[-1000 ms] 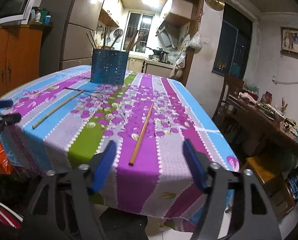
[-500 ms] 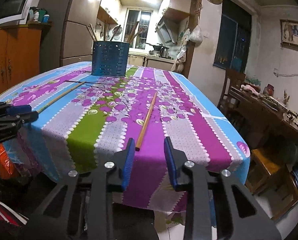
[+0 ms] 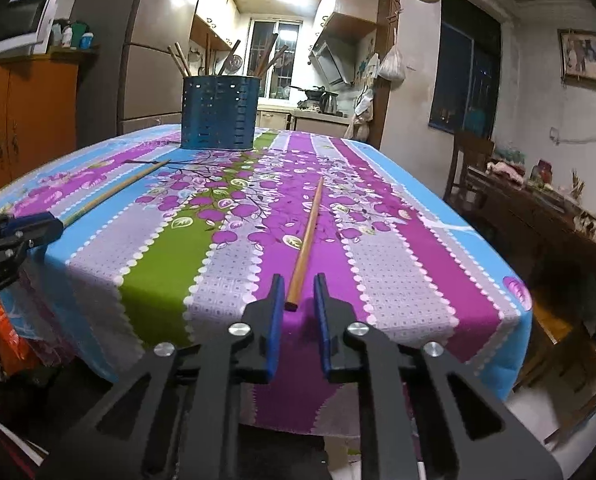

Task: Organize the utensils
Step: 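Close the left tool on a bamboo chopstick while the right tool grasps another, then lift the held chopsticks with both tools and carry them over the blue holder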

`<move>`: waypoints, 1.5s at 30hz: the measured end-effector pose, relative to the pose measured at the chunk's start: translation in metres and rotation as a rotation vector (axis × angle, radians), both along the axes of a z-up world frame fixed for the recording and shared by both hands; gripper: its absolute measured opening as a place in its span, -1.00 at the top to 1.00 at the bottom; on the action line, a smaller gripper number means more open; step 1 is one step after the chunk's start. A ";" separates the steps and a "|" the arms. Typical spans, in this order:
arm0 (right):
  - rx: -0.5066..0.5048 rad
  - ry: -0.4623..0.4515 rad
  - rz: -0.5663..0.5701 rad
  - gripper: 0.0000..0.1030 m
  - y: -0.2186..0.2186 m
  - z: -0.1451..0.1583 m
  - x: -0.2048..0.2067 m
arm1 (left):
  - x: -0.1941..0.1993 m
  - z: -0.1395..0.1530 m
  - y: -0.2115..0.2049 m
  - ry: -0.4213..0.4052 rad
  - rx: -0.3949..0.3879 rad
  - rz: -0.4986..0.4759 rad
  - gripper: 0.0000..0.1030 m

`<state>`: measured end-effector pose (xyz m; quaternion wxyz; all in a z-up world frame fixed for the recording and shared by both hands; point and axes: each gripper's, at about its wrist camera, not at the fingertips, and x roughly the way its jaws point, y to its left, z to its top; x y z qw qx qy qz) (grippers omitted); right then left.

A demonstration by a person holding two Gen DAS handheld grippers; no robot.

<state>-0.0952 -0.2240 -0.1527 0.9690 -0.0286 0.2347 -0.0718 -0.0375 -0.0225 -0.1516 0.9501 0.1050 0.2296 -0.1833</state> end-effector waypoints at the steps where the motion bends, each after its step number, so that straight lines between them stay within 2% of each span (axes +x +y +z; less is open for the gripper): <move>1: 0.010 -0.002 0.001 0.83 0.000 -0.001 0.000 | 0.000 0.000 0.001 -0.001 -0.002 -0.001 0.62; 5: 0.048 -0.022 -0.006 0.88 -0.001 -0.003 -0.001 | -0.003 -0.002 0.002 -0.003 -0.016 -0.018 0.78; 12: 0.086 -0.037 -0.003 0.89 -0.003 0.006 -0.005 | -0.002 0.000 0.006 -0.004 -0.025 -0.012 0.86; 18: 0.042 -0.098 0.016 0.89 0.001 0.033 -0.013 | -0.012 0.022 0.014 -0.083 -0.028 0.006 0.86; 24: -0.018 -0.182 0.075 0.89 0.003 0.074 -0.015 | -0.012 0.061 0.028 -0.131 -0.056 0.027 0.86; 33: -0.042 -0.282 0.146 0.89 -0.005 0.132 0.004 | 0.002 0.138 0.050 -0.195 -0.154 0.008 0.86; 39: -0.040 -0.289 0.198 0.89 -0.007 0.162 0.031 | 0.035 0.175 0.056 -0.175 -0.197 -0.006 0.86; 45: 0.003 -0.276 0.229 0.89 -0.014 0.193 0.062 | 0.066 0.200 0.055 -0.134 -0.225 -0.037 0.86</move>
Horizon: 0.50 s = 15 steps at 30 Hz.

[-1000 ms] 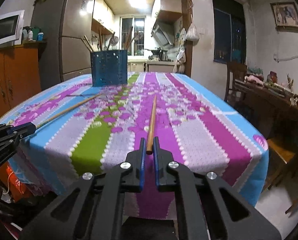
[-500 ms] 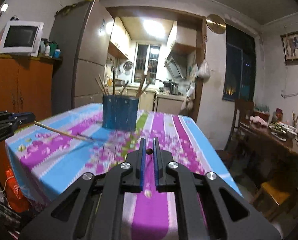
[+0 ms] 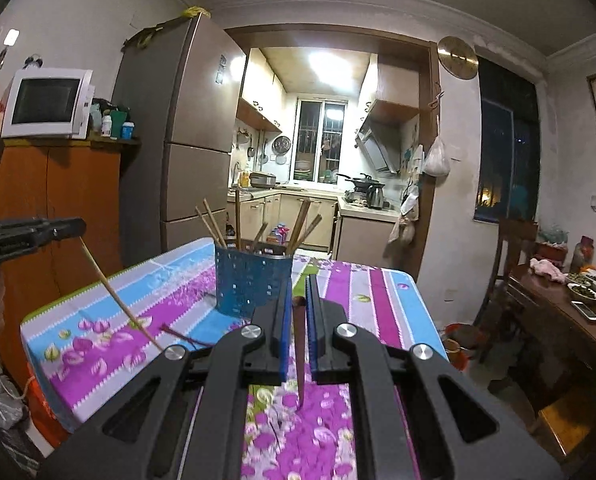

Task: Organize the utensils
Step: 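Lift the held chopsticks with both tools and carry them over the blue holder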

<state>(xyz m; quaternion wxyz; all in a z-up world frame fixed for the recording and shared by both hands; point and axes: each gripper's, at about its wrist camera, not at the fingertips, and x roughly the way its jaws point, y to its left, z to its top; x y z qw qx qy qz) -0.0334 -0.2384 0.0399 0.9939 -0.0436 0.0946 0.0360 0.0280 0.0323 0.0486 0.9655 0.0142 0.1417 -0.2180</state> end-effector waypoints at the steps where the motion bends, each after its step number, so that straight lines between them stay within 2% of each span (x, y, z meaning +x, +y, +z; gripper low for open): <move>1: 0.007 0.005 0.009 0.89 -0.001 0.004 0.004 | 0.004 0.004 -0.001 0.005 -0.001 -0.006 0.86; 7: 0.031 0.026 0.048 0.89 0.002 0.023 0.023 | 0.029 0.025 -0.009 0.041 -0.019 -0.064 0.86; 15: 0.053 0.027 0.107 0.89 0.010 0.043 0.037 | 0.044 0.040 -0.019 0.026 -0.028 -0.106 0.86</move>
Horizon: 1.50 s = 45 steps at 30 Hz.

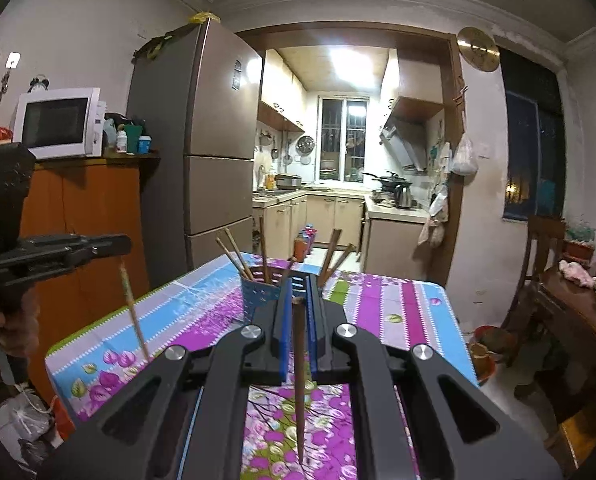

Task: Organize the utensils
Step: 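Lift the held chopsticks with both tools and carry them over the blue holder, then lower the chopsticks into the blue holder and open both tools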

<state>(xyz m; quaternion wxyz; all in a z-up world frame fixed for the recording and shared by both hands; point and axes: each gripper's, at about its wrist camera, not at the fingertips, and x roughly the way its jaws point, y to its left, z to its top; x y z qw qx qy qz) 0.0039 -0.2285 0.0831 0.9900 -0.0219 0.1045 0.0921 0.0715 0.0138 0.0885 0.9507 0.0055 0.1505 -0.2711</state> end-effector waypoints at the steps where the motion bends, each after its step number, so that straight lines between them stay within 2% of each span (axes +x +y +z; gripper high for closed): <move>1: 0.007 0.002 0.010 0.89 0.001 0.003 0.005 | 0.005 0.004 -0.002 -0.006 -0.005 -0.002 0.86; 6: 0.049 -0.004 0.036 0.89 0.002 0.024 0.035 | 0.035 0.032 -0.011 -0.032 -0.052 -0.004 0.86; 15: 0.089 -0.136 0.021 0.89 0.001 0.098 0.102 | 0.108 0.119 -0.035 -0.216 -0.095 0.080 0.86; 17: 0.098 -0.160 0.017 0.89 -0.001 0.108 0.119 | 0.123 0.131 -0.044 -0.260 -0.091 0.101 0.86; 20: 0.116 -0.184 0.014 0.89 -0.003 0.118 0.145 | 0.145 0.136 -0.055 -0.270 -0.096 0.100 0.86; 26: 0.157 -0.175 0.005 0.89 -0.005 0.104 0.196 | 0.189 0.112 -0.080 -0.260 -0.055 0.107 0.86; 33: 0.158 -0.101 0.003 0.89 0.000 0.061 0.236 | 0.234 0.056 -0.087 -0.166 -0.032 0.109 0.86; 39: 0.150 -0.008 -0.005 0.89 0.005 0.024 0.257 | 0.254 0.013 -0.092 -0.093 0.027 0.141 0.86; 45: 0.118 0.068 -0.019 0.84 0.009 0.001 0.265 | 0.259 -0.002 -0.093 -0.058 0.068 0.189 0.86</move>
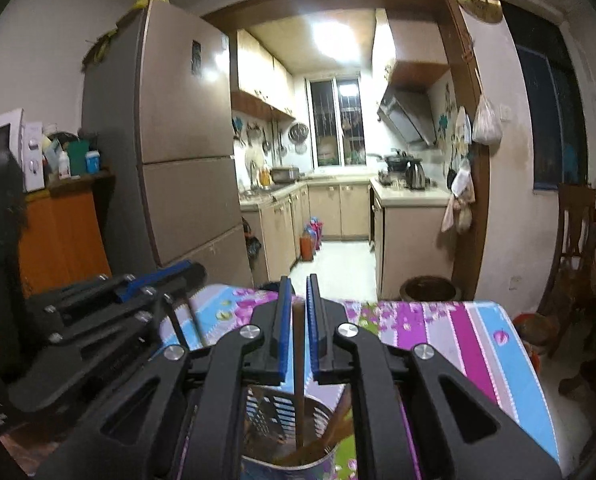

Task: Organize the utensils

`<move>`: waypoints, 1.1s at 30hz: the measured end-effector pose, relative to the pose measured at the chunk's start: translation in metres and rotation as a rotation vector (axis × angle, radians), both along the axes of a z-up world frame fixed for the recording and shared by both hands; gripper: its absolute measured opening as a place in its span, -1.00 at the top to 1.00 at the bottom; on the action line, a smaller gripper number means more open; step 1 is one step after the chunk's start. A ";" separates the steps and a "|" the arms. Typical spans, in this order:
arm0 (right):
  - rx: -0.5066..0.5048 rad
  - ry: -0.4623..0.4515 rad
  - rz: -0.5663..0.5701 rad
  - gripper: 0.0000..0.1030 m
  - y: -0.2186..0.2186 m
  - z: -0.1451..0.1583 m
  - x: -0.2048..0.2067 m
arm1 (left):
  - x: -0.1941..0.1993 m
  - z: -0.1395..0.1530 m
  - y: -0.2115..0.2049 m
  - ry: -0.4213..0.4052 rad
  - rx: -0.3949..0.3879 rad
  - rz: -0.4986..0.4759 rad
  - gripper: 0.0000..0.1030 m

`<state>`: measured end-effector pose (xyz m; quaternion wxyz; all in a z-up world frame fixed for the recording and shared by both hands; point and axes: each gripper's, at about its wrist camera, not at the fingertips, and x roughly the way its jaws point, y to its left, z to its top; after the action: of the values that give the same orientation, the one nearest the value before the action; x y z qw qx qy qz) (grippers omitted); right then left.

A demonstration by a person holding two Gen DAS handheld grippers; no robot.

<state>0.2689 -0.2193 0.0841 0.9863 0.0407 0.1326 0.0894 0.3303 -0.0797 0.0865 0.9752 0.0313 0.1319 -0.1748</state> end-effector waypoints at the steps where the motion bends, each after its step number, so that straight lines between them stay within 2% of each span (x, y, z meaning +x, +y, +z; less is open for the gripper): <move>1: 0.002 -0.005 -0.012 0.80 -0.002 0.002 -0.003 | -0.002 0.002 0.000 -0.005 0.006 0.004 0.86; 2: 0.004 -0.013 -0.019 0.73 -0.004 0.005 -0.005 | -0.005 0.005 -0.001 -0.015 0.017 0.018 0.86; 6: 0.022 -0.078 -0.041 0.72 -0.016 0.031 -0.029 | -0.022 0.023 0.002 -0.075 0.040 0.072 0.85; 10: -0.005 -0.146 -0.061 0.70 -0.023 0.054 -0.061 | -0.049 0.039 0.009 -0.159 0.076 0.155 0.85; 11: -0.016 -0.161 -0.068 0.58 -0.025 0.057 -0.070 | -0.058 0.042 0.011 -0.176 0.086 0.172 0.85; 12: -0.027 -0.178 -0.075 0.34 -0.026 0.061 -0.083 | -0.065 0.044 0.012 -0.185 0.091 0.181 0.84; 13: -0.030 -0.189 -0.079 0.18 -0.027 0.063 -0.094 | -0.076 0.045 0.015 -0.199 0.097 0.197 0.83; 14: -0.029 -0.208 -0.081 -0.12 -0.029 0.064 -0.110 | -0.083 0.045 0.015 -0.204 0.101 0.204 0.82; 16: -0.032 -0.228 -0.075 -0.32 -0.031 0.063 -0.132 | -0.102 0.044 0.020 -0.220 0.115 0.223 0.76; 18: -0.037 -0.234 -0.074 -0.70 -0.030 0.057 -0.158 | -0.119 0.041 0.024 -0.228 0.125 0.241 0.47; 19: -0.036 -0.240 -0.074 -0.77 -0.031 0.054 -0.169 | -0.130 0.038 0.027 -0.227 0.125 0.252 0.39; 20: -0.036 -0.245 -0.073 -0.88 -0.031 0.050 -0.179 | -0.137 0.036 0.030 -0.222 0.122 0.255 0.22; 22: -0.039 -0.255 -0.091 -0.89 -0.032 0.039 -0.202 | -0.157 0.027 0.038 -0.206 0.111 0.261 -0.14; 23: -0.040 -0.258 -0.107 -0.90 -0.032 0.034 -0.210 | -0.166 0.024 0.041 -0.203 0.101 0.263 -0.52; 24: -0.040 -0.254 -0.124 -0.90 -0.032 0.026 -0.221 | -0.179 0.019 0.046 -0.209 0.084 0.272 -0.76; 27: -0.089 -0.188 -0.157 -0.90 -0.029 0.008 -0.233 | -0.209 0.008 0.054 -0.213 0.065 0.271 -0.91; 30: -0.148 -0.153 -0.233 -0.90 -0.026 -0.010 -0.244 | -0.227 -0.003 0.059 -0.187 0.073 0.266 -0.91; 33: -0.141 -0.139 -0.255 -0.90 -0.026 -0.028 -0.260 | -0.240 -0.021 0.066 -0.130 0.070 0.257 -0.91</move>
<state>0.0089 -0.2449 0.0559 0.9968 -0.0182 0.0639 -0.0436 0.0899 -0.0137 0.0655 0.9944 0.0595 0.0774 -0.0414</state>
